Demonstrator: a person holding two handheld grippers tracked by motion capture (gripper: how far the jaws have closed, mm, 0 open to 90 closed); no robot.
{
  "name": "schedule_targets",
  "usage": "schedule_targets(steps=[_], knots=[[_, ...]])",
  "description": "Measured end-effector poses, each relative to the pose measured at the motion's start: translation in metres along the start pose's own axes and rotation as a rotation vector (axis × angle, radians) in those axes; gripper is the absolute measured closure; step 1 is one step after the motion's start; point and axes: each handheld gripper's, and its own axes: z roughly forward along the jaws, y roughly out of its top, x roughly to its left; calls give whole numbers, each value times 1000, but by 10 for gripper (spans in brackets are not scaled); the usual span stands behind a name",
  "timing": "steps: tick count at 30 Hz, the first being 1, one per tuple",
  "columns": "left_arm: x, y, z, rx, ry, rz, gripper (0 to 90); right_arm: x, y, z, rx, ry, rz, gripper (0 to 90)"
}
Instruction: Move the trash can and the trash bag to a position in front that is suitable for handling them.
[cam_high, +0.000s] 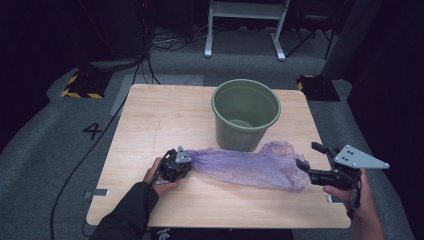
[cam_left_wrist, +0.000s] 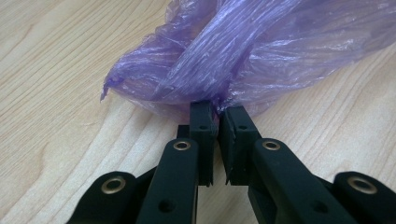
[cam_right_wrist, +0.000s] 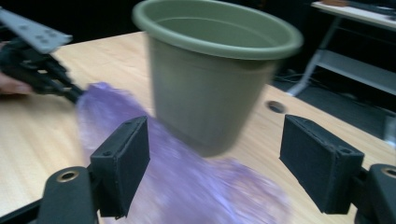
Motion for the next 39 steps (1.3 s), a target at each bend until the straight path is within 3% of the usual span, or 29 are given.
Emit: schedule_targets(steps=[3, 8, 12, 15, 20, 25, 27, 32, 34, 36, 39], knots=[[-2, 2, 2, -8, -9, 0, 831, 20, -6, 28, 54, 84, -34, 241], [-9, 9, 8, -11, -25, 12, 823, 44, -28, 74, 149, 166, -57, 233], [-16, 16, 15, -16, -41, 28, 811, 59, -44, 103, 222, 174, -101, 216], [-21, 20, 19, -17, -52, 38, 807, 63, -55, 119, 260, 135, -124, 208], [-25, 26, 24, -20, -75, 46, 794, 55, -73, 136, 299, 121, -129, 219], [-25, 30, 30, -31, -95, 39, 770, 34, -88, 144, 303, 122, -53, 231], [-25, 32, 33, -36, -100, 37, 765, 28, -92, 147, 315, 100, -32, 252], [-27, 37, 40, -54, -108, 42, 747, 11, -98, 151, 322, 85, 24, 381], [-29, 39, 41, -57, -113, 45, 722, 6, -98, 151, 329, 100, 38, 412], [-30, 40, 42, -61, -115, 53, 666, -1, -100, 152, 331, 124, 84, 454], [-31, 39, 40, -85, -129, 45, 532, -8, -102, 152, 315, 123, 99, 591]])
